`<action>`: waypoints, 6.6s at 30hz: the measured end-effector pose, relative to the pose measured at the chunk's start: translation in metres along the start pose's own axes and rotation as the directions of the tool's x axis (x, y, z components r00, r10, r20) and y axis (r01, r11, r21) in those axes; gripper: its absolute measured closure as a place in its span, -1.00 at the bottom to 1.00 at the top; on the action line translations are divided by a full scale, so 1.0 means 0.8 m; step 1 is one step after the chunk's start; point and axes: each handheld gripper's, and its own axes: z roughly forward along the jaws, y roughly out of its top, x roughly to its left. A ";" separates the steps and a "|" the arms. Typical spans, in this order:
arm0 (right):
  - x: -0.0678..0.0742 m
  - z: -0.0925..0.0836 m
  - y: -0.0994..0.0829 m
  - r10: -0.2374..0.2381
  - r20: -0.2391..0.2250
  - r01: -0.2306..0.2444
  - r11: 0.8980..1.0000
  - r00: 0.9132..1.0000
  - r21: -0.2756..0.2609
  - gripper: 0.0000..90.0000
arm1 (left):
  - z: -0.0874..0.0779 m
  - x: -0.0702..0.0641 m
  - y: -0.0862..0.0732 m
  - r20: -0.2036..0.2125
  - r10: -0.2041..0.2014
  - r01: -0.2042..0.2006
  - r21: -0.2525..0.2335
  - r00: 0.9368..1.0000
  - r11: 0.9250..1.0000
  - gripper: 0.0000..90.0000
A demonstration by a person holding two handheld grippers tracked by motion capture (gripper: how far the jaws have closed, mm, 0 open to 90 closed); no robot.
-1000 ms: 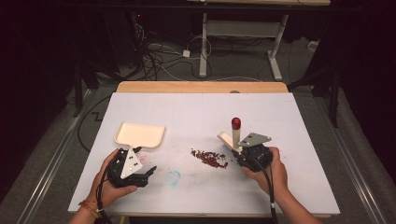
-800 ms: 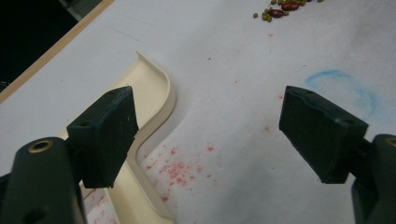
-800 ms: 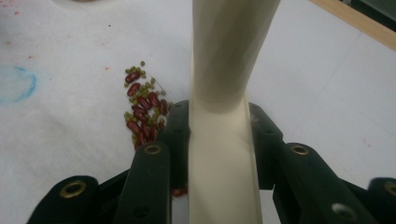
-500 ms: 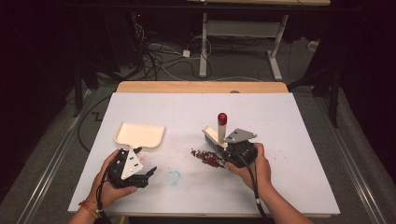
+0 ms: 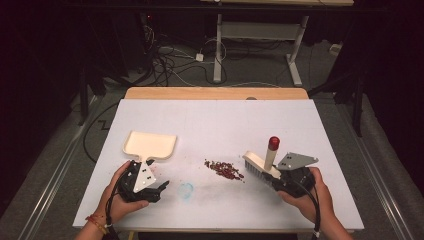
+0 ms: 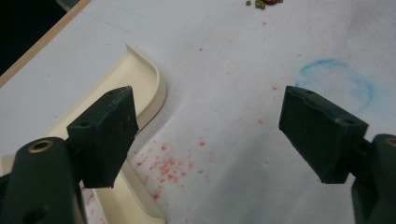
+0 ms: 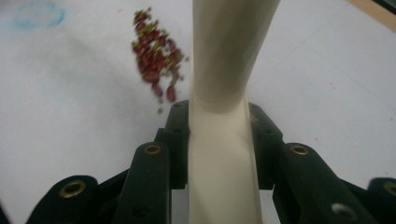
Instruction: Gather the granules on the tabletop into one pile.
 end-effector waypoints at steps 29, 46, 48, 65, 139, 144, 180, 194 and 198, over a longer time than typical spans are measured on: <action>0.037 0.029 0.005 -0.267 -0.296 0.212 0.955 0.917 -0.205 0.51 | 0.001 0.001 0.000 0.002 0.001 -0.001 0.007 1.000 1.000 -0.58; 0.007 0.087 0.052 -0.310 -0.301 0.242 0.939 0.902 -0.243 0.51 | 0.003 -0.001 0.000 0.019 0.001 -0.001 0.013 1.000 1.000 -0.58; 0.009 0.084 0.055 -0.287 -0.308 0.215 0.945 0.907 -0.247 0.51 | 0.003 -0.001 0.000 0.017 0.001 -0.001 0.013 1.000 1.000 -0.58; 0.083 0.128 0.107 0.101 -0.152 -0.120 0.985 0.983 -0.126 0.51 | 0.000 -0.002 -0.001 0.018 -0.002 0.002 0.005 1.000 1.000 -0.57; -0.025 0.096 0.062 -0.367 -0.153 0.305 0.896 0.918 -0.324 0.51 | 0.009 -0.005 0.000 0.039 0.020 -0.022 0.047 0.999 0.999 -0.57; -0.037 0.054 0.046 -0.305 -0.147 0.240 0.907 0.941 -0.347 0.51 | 0.009 -0.005 -0.001 0.037 0.020 -0.021 0.047 0.999 0.999 -0.56; -0.005 0.009 -0.005 -0.235 -0.194 0.209 0.967 0.952 -0.148 0.51 | 0.011 -0.011 0.004 0.051 0.053 -0.056 0.053 0.997 0.997 -0.56; -0.010 -0.020 -0.014 -0.192 -0.175 0.157 0.968 0.966 -0.196 0.51 | 0.008 -0.010 0.003 0.047 0.040 -0.042 0.043 0.998 0.998 -0.56; -0.015 -0.025 -0.023 -0.164 -0.161 0.134 0.974 0.973 -0.185 0.51 | 0.007 -0.010 0.003 0.047 0.046 -0.048 0.039 0.998 0.998 -0.56</action>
